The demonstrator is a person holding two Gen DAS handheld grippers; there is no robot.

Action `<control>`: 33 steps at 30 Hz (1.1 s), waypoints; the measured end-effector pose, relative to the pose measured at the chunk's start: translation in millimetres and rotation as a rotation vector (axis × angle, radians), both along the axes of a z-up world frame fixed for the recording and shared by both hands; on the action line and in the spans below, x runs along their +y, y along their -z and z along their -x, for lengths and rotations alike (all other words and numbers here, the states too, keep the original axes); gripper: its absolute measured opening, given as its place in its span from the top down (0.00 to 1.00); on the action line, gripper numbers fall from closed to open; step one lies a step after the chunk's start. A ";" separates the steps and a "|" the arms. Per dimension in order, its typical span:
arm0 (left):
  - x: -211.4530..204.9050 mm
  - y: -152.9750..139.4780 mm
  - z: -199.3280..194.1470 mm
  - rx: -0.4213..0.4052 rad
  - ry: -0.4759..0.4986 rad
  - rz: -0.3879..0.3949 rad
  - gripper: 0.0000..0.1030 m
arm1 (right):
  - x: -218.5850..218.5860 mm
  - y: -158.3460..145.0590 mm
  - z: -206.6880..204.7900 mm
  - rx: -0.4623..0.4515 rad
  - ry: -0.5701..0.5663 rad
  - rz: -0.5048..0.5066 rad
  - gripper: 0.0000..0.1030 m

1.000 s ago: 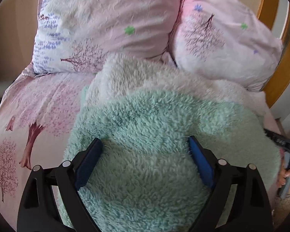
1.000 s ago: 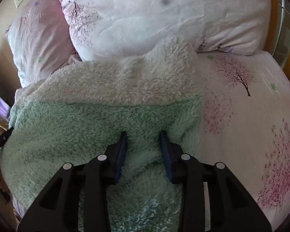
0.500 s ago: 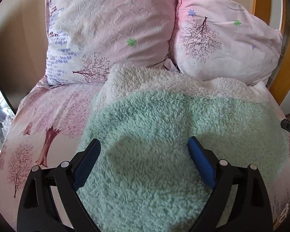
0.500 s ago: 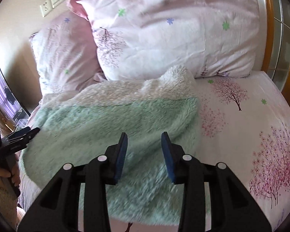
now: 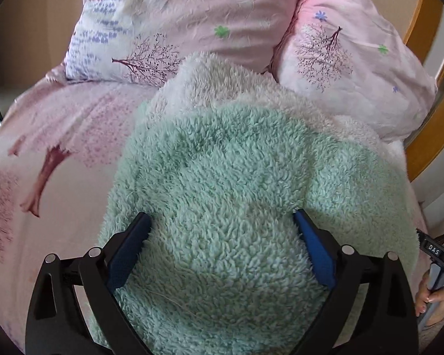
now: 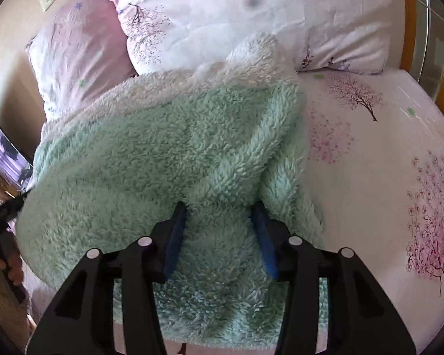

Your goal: Fold large clothes

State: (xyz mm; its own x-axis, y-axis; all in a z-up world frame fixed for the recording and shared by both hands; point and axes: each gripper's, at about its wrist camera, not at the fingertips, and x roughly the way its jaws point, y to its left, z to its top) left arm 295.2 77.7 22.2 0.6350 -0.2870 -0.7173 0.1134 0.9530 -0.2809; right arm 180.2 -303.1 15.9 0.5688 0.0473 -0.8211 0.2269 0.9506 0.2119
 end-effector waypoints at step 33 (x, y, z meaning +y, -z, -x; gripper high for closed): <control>81.4 35.4 -17.5 0.195 -0.030 0.388 0.12 | 129.3 1.2 -58.2 -0.023 -0.223 0.244 0.44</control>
